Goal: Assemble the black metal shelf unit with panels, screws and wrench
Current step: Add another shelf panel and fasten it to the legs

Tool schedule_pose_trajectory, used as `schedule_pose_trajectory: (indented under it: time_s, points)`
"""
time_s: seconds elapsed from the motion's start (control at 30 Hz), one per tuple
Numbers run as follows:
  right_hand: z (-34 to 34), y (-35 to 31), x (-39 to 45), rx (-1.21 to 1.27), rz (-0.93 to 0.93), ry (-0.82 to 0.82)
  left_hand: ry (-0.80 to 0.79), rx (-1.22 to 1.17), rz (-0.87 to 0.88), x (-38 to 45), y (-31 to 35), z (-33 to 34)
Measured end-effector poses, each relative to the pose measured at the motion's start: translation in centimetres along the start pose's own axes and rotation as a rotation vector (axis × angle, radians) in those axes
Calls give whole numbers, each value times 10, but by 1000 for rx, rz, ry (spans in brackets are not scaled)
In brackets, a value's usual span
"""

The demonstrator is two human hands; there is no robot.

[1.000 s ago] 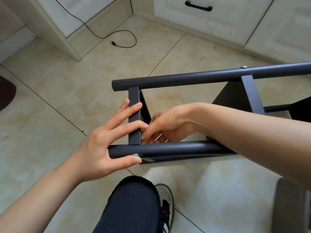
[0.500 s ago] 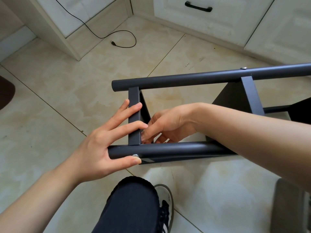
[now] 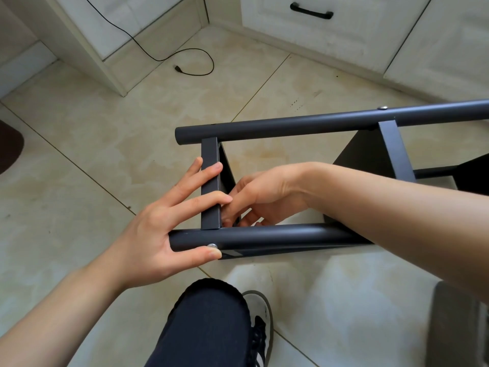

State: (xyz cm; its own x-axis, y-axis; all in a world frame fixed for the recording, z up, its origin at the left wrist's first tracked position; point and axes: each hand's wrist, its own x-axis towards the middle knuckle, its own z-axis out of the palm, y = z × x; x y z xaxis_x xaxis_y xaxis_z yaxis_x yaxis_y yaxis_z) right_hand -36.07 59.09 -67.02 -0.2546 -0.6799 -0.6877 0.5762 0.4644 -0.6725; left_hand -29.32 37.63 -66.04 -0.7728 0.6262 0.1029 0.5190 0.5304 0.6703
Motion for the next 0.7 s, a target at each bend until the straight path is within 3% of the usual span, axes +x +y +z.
schedule_pose_trajectory:
  time_s: [0.7]
  points:
    - [3, 1, 2, -67, 26, 44, -1, -6, 1, 0, -1, 1]
